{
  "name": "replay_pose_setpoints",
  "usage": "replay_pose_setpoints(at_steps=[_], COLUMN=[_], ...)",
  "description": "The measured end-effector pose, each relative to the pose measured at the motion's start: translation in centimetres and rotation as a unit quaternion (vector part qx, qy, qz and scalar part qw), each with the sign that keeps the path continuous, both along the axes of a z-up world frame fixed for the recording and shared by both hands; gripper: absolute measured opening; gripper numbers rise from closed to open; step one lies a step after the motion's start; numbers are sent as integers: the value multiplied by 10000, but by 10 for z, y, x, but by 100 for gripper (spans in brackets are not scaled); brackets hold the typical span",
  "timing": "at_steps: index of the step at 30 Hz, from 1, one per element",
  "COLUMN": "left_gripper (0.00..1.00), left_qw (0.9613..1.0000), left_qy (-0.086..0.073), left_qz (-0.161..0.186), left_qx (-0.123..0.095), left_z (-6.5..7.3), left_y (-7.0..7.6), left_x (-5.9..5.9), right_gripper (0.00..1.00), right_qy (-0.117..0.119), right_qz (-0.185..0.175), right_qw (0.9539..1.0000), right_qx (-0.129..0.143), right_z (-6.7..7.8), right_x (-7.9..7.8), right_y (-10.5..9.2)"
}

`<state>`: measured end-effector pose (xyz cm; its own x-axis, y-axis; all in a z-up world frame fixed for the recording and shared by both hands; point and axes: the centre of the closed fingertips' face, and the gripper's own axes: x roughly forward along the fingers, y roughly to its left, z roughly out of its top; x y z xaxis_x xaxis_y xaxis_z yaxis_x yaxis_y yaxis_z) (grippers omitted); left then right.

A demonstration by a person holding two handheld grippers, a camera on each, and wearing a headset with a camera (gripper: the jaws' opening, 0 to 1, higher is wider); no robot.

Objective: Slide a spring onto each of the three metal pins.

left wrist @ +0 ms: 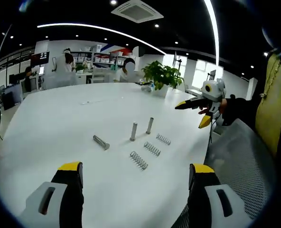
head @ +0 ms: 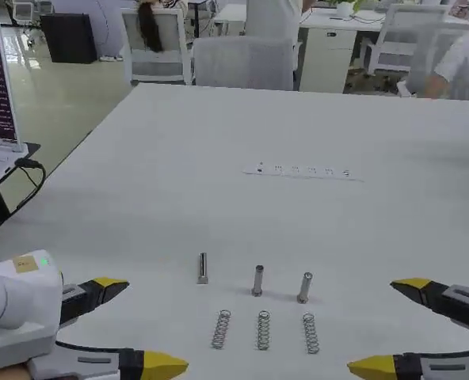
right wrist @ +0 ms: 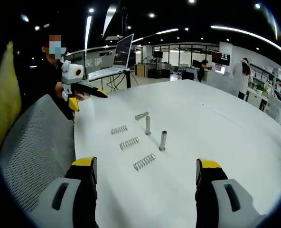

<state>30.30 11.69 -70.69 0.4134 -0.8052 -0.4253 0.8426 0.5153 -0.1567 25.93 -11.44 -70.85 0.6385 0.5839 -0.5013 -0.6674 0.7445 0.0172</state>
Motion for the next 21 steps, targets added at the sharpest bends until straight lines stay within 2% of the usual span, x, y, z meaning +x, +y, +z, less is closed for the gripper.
replay_pose_setpoints(at_steps=[21], left_gripper=[86], left_qw=[10000], left_qy=[10], left_qz=[24], left_qx=[20], left_z=[0], left_y=[0], left_x=[1], right_gripper=[83], right_qy=[33], right_qz=[28], right_qw=[10000], right_qx=[0], right_z=[-2], right_x=[-3], right_y=[1])
